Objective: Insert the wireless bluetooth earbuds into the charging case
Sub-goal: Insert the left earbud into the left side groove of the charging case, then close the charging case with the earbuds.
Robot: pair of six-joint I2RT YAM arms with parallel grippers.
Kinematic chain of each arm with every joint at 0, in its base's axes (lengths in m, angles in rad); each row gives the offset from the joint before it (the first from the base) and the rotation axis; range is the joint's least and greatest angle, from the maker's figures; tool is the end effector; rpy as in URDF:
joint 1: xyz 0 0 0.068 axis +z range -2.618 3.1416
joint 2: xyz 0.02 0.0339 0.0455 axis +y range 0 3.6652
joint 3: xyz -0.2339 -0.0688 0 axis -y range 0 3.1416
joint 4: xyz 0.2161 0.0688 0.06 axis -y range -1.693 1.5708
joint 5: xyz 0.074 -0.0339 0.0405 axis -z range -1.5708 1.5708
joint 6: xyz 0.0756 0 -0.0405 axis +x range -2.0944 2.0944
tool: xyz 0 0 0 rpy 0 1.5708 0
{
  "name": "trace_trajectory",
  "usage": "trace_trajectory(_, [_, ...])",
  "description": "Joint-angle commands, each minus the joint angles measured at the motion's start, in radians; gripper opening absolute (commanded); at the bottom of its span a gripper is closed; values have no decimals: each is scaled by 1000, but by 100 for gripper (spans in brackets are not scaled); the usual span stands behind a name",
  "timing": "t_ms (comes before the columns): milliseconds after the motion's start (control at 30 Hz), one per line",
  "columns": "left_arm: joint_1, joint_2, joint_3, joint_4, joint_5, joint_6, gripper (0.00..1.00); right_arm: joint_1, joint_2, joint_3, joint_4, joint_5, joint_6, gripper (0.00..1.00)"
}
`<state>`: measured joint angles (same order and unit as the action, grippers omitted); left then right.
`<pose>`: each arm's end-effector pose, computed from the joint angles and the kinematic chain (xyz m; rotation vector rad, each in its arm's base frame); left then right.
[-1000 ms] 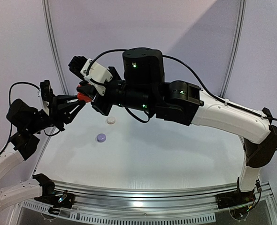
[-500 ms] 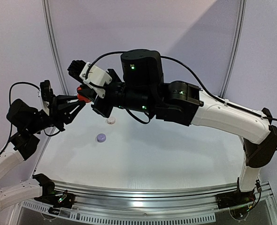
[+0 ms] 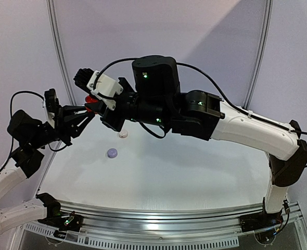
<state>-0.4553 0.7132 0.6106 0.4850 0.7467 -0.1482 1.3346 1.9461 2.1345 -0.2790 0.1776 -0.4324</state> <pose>0.1430 -0.1272 0.3524 0.8508 1.0544 -0.9540 0.1194 0.4388 0.4171 -1.2136 1.1731 0.5350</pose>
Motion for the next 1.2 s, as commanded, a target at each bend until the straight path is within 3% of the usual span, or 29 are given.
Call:
trace_trajectory(0, [-13, -3, 10, -11, -18, -11, 0, 0, 19, 29, -19, 9, 7, 27])
trace_trajectory(133, [-10, 11, -32, -98, -107, 29, 0, 0, 12, 88, -7, -56, 39, 30])
trace_trajectory(233, [-10, 15, -59, -210, -214, 233, 0, 0, -1, 107, 24, -135, 86, 33])
trace_trajectory(300, [-10, 16, -73, -253, -307, 460, 0, -1, -27, 107, 47, -164, 121, 35])
trace_trajectory(400, [-10, 5, -101, -250, -410, 921, 0, -5, -44, 107, 53, -123, 180, 37])
trace_trajectory(533, [-8, 0, -198, -53, -485, 1545, 0, -32, -30, 107, -8, 11, 266, 38])
trace_trajectory(600, [-5, 7, -225, 26, -480, 1726, 0, -50, -14, 112, -52, 43, 325, 41])
trace_trajectory(767, [-9, -39, -264, 37, -385, 1909, 0, -97, 97, 227, -252, 59, 546, 43])
trace_trajectory(933, [-14, -84, -305, -30, -326, 2019, 0, -98, 211, 283, -324, 17, 612, 44])
trace_trajectory(1167, [-16, -86, -293, -113, -309, 2032, 0, -97, 261, 283, -333, -162, 646, 22])
